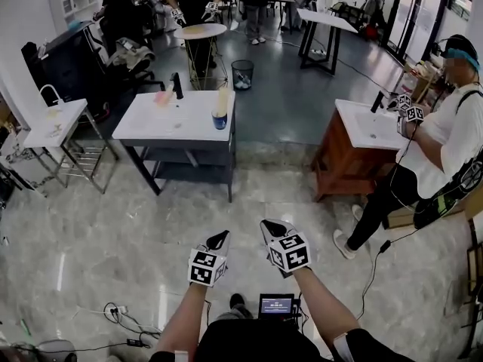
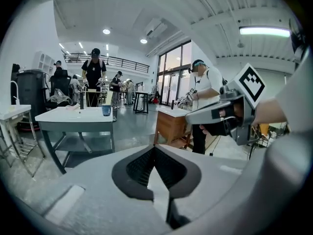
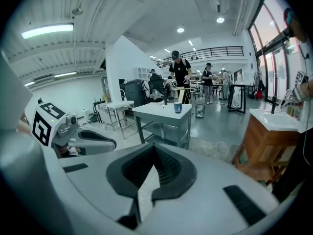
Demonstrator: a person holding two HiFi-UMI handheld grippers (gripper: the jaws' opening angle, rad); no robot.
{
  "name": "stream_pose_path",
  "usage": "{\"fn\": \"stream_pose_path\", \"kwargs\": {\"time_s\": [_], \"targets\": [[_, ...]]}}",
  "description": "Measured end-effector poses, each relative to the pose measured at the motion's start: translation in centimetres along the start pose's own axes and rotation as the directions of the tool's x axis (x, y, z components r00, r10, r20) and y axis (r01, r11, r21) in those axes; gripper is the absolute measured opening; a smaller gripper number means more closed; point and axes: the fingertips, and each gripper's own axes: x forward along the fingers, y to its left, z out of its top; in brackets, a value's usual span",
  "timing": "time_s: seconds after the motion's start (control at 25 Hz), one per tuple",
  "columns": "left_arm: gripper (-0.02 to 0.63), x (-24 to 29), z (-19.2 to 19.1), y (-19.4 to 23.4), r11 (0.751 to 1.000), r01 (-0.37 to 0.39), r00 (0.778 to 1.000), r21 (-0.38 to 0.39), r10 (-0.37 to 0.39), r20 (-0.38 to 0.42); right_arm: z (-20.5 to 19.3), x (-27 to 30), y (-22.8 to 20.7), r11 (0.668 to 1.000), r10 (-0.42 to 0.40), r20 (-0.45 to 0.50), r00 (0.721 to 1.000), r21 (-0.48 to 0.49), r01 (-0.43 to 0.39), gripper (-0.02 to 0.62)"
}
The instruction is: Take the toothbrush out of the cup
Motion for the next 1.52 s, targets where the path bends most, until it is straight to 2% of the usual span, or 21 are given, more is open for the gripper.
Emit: {"fn": "stream_pose_path", "kwargs": {"time_s": [0.24, 0.52, 0.76, 1.2, 1.52], "targets": [[0.009, 2.2, 0.8, 3.7, 1.000, 0.025, 1.000, -0.010, -0.025, -0.014, 1.4, 3.8, -1.0, 1.000, -0.022, -0.030, 0.999, 0.014, 0.023, 0.009], [0.009, 6.4, 1.7, 7.0, 0.999, 0.034, 0.999, -0.016, -0.035, -0.031, 3.3, 8.6, -3.3, 1.000, -0.008, -0.035, 0.999, 0.024, 0.009, 0.009], [0.009, 11.5, 3.4, 11.0, 1.000, 0.003, 0.999, -0.025, -0.004, -0.046, 5.9, 14.5, -6.8, 0.999, 0.030, -0.036, 0.999, 0.019, -0.029, 0.009], [0.009, 21.2, 9.9, 17.8, 0.996, -0.078, 0.996, -0.032, 0.076, -0.046, 12.5, 23.5, -15.5, 0.994, 0.107, -0.034, 0.994, 0.000, -0.107, 0.009], [0.009, 24.7, 11.3, 21.5, 0.993, -0.110, 0.993, -0.041, 0.108, -0.049, 13.9, 28.3, -17.8, 0.990, 0.144, -0.049, 0.988, 0.011, -0.144, 0.009]]}}
